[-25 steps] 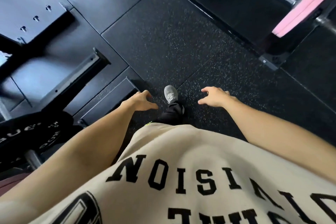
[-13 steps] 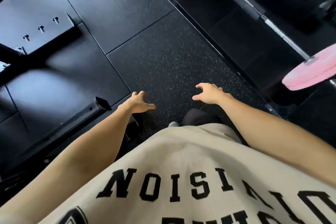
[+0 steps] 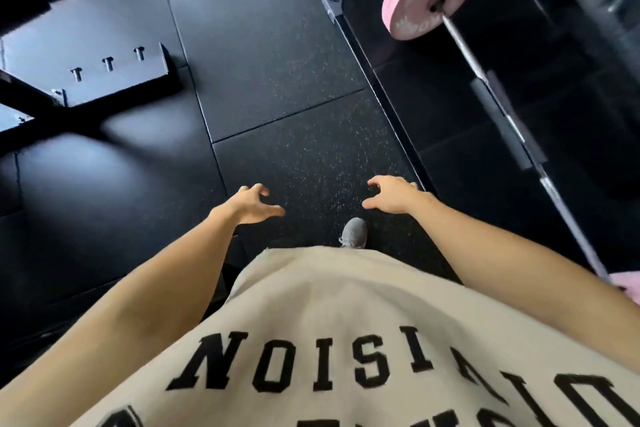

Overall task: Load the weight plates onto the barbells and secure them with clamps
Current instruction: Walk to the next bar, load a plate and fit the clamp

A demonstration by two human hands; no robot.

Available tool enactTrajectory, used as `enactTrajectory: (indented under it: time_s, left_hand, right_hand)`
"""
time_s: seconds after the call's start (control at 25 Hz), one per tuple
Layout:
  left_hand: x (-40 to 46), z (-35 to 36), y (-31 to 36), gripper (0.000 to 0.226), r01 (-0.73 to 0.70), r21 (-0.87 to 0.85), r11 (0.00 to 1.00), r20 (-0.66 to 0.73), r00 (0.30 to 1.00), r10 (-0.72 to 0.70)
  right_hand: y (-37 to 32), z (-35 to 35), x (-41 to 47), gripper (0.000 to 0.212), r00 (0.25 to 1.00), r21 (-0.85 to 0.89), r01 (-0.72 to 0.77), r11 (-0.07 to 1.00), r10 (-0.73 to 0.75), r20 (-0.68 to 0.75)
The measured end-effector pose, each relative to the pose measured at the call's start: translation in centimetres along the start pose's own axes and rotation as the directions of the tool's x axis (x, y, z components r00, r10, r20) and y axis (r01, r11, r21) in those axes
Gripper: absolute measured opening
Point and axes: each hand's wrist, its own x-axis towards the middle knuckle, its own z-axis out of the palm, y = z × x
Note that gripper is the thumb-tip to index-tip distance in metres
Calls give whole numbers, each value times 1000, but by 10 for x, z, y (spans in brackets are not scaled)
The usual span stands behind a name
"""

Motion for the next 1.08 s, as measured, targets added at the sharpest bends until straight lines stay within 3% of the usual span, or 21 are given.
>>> enactTrajectory:
  time_s: [0.16, 0.44, 0.68, 0.88, 1.08]
  left_hand:
    - [45, -67, 39, 80, 32, -100, 995, -63, 997, -38]
    - [168, -174, 62, 81, 91, -137, 986, -6, 996, -93]
    - [266, -341, 88, 83, 49, -160, 986, -51, 997, -58]
    - [340, -473, 103, 79, 43, -243, 969, -87, 994, -65]
    - [426, -568, 105, 78, 96, -286, 953, -64, 991, -119]
  right_hand:
    - [-29, -96, 77, 70, 998, -46, 59, 997, -60, -4]
    - [-106, -208, 214, 72, 991, -148, 110, 983, -96, 95]
    - [-207, -357, 312, 67, 995, -196, 87, 977, -96, -35]
    - [-293, -431, 404, 62, 984, -244, 101, 965, -133, -118]
    - [-370, -499, 517, 63, 993, -317, 93, 944, -110, -36]
